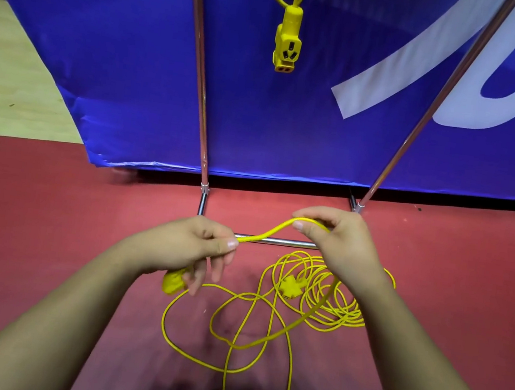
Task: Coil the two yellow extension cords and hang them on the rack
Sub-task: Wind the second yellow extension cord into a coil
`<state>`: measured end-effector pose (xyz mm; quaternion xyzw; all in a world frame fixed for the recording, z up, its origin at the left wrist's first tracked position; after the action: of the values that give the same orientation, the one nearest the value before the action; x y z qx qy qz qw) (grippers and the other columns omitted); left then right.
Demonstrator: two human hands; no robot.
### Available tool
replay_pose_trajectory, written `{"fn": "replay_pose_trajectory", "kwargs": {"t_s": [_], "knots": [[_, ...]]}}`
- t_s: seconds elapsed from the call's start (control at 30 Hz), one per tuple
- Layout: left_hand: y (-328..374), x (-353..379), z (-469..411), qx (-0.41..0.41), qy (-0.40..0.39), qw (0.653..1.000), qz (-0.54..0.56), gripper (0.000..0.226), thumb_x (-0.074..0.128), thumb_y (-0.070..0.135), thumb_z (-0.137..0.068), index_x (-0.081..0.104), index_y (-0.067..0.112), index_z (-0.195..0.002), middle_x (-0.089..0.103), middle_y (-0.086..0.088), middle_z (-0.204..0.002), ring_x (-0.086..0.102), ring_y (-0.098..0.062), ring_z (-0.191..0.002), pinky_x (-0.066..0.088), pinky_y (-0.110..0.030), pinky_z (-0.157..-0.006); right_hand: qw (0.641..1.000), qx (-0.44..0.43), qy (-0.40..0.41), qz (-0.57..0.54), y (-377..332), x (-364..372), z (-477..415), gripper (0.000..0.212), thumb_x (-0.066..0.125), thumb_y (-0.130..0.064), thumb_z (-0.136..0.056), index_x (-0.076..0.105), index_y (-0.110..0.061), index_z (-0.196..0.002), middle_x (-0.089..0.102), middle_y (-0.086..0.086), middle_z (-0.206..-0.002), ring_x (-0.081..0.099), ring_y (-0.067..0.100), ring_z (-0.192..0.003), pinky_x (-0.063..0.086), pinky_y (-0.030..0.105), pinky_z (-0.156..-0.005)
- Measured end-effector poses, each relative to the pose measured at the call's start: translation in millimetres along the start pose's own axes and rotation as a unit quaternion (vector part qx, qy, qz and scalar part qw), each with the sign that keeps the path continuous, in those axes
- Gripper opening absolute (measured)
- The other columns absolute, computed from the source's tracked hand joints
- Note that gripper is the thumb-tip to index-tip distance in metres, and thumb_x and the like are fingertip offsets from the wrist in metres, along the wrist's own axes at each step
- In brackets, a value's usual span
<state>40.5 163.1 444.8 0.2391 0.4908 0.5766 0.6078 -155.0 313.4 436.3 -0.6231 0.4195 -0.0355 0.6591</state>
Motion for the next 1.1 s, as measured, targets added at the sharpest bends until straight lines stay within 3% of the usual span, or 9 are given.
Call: {"fn": "replay_pose_trajectory", "kwargs": {"t_s": [0.17, 0.37, 0.5, 0.63, 0.7, 0.8, 0.87, 0.97, 1.1], "knots": [[-4.0, -8.5, -5.3, 0.01, 0.261, 0.965, 0.024, 0.034, 0.052, 0.023, -0.097, 0.053, 0.006, -0.068, 0.044, -0.003, -0.047, 0.037, -0.018, -0.03, 0.026, -0.015, -0.034, 0.996, 0.012, -0.038, 0.074, 24.0, -1.6, -5.1, 0.01, 0.071, -0.023, -0.087, 0.071, -0.019, -0.077, 0.049, -0.007, -0.057, 0.038, 0.004, -0.054, 0.033, 0.023, -0.054], [-18.2, -19.4, 0.0, -0.002, 0.344, 0.935, 0.088, 0.036, 0.05, 0.025, -0.097, 0.053, 0.006, -0.067, 0.046, -0.002, -0.043, 0.05, -0.024, -0.037, 0.032, -0.021, -0.039, 0.991, 0.102, -0.05, 0.067, 58.5, -10.4, -3.4, 0.02, 0.066, -0.016, -0.09, 0.062, -0.005, -0.073, 0.056, 0.001, -0.055, 0.046, 0.009, -0.05, 0.037, 0.028, -0.054], [-19.1, -22.1, 7.1, 0.006, 0.34, 0.924, 0.173, 0.035, 0.049, 0.024, -0.099, 0.051, 0.008, -0.068, 0.043, -0.004, -0.046, 0.061, -0.023, -0.044, 0.034, -0.019, -0.039, 0.992, 0.128, -0.003, 0.007, 59.6, -5.2, -2.6, 0.009, 0.066, -0.009, -0.089, 0.06, -0.005, -0.084, 0.061, 0.007, -0.059, 0.054, 0.009, -0.047, 0.044, 0.027, -0.053], [-10.5, -20.0, 18.5, 0.052, 0.238, 0.934, 0.26, 0.035, 0.046, 0.03, -0.1, 0.049, 0.011, -0.07, 0.035, -0.008, -0.043, 0.073, -0.032, -0.08, 0.042, -0.03, -0.05, 0.992, 0.105, 0.065, -0.028, 52.1, -5.2, -2.8, 0.01, 0.065, -0.012, -0.09, 0.06, -0.009, -0.082, 0.058, 0.005, -0.059, 0.05, 0.005, -0.043, 0.042, 0.022, -0.046], [-5.4, -18.2, 24.1, 0.058, 0.202, 0.927, 0.312, 0.032, 0.042, 0.03, -0.1, 0.048, 0.01, -0.075, 0.04, -0.008, -0.046, 0.071, -0.032, -0.064, 0.047, -0.027, -0.046, 0.992, 0.096, 0.075, -0.026, 53.8, -5.3, -3.9, 0.008, 0.064, -0.013, -0.091, 0.061, -0.012, -0.083, 0.057, 0.004, -0.058, 0.051, 0.008, -0.046, 0.044, 0.025, -0.048], [-0.8, -17.2, 29.2, 0.085, 0.2, 0.919, 0.328, 0.03, 0.041, 0.032, -0.1, 0.046, 0.012, -0.077, 0.042, -0.002, -0.05, 0.042, -0.016, -0.031, 0.027, -0.015, -0.035, 0.993, 0.084, 0.058, 0.055, 64.2, -2.3, -5.7, 0.007, 0.063, -0.009, -0.09, 0.065, -0.012, -0.083, 0.057, 0.003, -0.057, 0.05, 0.017, -0.054, 0.043, 0.033, -0.056], [-2.1, -20.6, 29.5, 0.116, 0.215, 0.907, 0.344, 0.03, 0.04, 0.031, -0.1, 0.047, 0.012, -0.077, 0.039, -0.002, -0.052, 0.028, -0.012, -0.029, 0.019, -0.015, -0.037, 0.989, 0.108, 0.036, 0.093, 76.0, 1.9, -5.6, 0.009, 0.063, -0.009, -0.089, 0.066, -0.011, -0.08, 0.057, 0.004, -0.06, 0.048, 0.019, -0.058, 0.039, 0.032, -0.056], [-6.5, -28.4, 29.7, 0.132, 0.239, 0.889, 0.368, 0.029, 0.041, 0.032, -0.1, 0.052, 0.013, -0.081, 0.039, -0.001, -0.053, 0.026, -0.01, -0.03, 0.011, -0.025, -0.043, 0.981, 0.168, 0.004, 0.1, 91.4, 5.0, -3.2, 0.013, 0.065, -0.012, -0.089, 0.065, -0.008, -0.077, 0.058, 0.007, -0.063, 0.049, 0.02, -0.062, 0.039, 0.032, -0.058], [-10.5, -29.6, 27.8, 0.091, 0.216, 0.902, 0.363, 0.034, 0.036, 0.034, -0.1, 0.054, 0.01, -0.086, 0.028, 0.0, -0.05, 0.025, -0.014, -0.031, 0.017, -0.025, -0.043, 0.977, 0.214, 0.009, -0.008, 89.3, 8.1, -2.1, 0.005, 0.062, -0.007, -0.092, 0.057, -0.008, -0.091, 0.062, 0.01, -0.062, 0.056, 0.021, -0.053, 0.047, 0.036, -0.058]]}}
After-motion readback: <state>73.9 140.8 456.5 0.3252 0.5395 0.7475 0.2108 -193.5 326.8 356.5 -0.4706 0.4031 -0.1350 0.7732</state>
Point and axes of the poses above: each hand's wrist, its own z-axis away from the middle knuckle, its own x-axis out of the palm, y = z × x, the point moved 1 cm from there along -z, towards the middle knuckle
